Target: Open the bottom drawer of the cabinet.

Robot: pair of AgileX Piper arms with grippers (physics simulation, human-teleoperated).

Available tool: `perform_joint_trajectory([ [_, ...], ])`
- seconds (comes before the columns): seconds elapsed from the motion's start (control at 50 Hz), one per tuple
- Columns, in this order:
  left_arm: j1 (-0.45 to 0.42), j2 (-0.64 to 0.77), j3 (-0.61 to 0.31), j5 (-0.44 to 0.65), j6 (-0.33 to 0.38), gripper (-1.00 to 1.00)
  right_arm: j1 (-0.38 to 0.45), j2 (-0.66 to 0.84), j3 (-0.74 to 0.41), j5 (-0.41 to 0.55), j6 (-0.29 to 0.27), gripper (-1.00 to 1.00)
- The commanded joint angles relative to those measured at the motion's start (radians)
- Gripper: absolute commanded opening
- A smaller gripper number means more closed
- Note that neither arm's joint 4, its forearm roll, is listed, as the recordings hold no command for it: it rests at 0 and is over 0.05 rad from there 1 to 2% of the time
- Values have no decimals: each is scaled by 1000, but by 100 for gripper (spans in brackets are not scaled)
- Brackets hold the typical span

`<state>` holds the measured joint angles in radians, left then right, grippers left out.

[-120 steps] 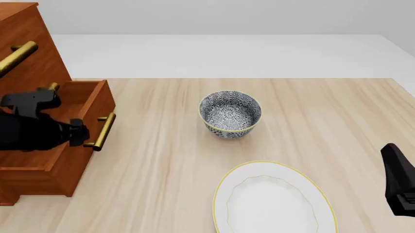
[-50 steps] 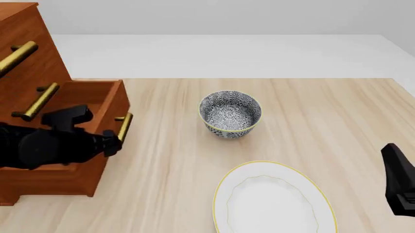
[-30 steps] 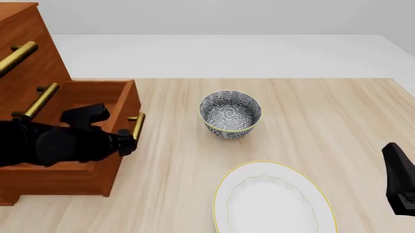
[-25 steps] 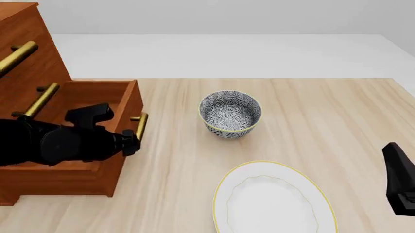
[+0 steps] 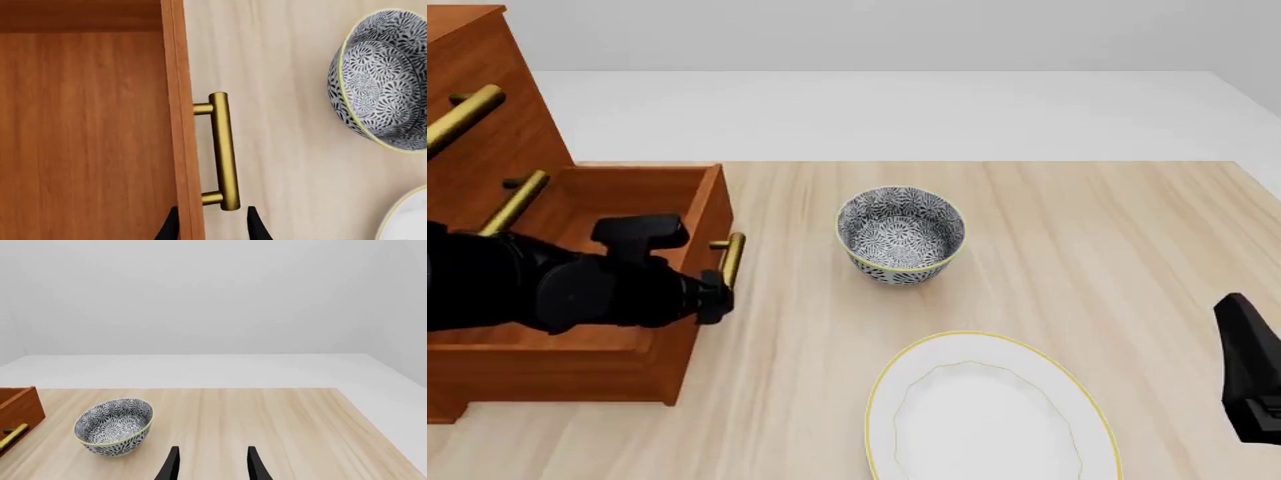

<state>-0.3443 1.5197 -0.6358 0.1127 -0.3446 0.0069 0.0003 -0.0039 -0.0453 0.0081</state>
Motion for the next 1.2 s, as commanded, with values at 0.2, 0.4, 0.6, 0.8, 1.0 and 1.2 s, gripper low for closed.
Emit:
perform_joint_trajectory([
  [0.2,-65,9,-48,9,43,100,0,0,-2,0,1,100],
  [0.4,-32,-54,-69,74,81,100,1,0,1,0,1,100],
  [0.6,-9,-110,-97,137,117,100,2,0,-1,0,1,100],
  [0.8,3,-155,-110,181,132,100,2,0,1,-5,2,100],
  [1.0,31,-213,-122,237,157,100,3,0,-2,-4,4,100],
  [1.2,57,-265,-122,279,173,100,4,0,-3,-7,6,100],
])
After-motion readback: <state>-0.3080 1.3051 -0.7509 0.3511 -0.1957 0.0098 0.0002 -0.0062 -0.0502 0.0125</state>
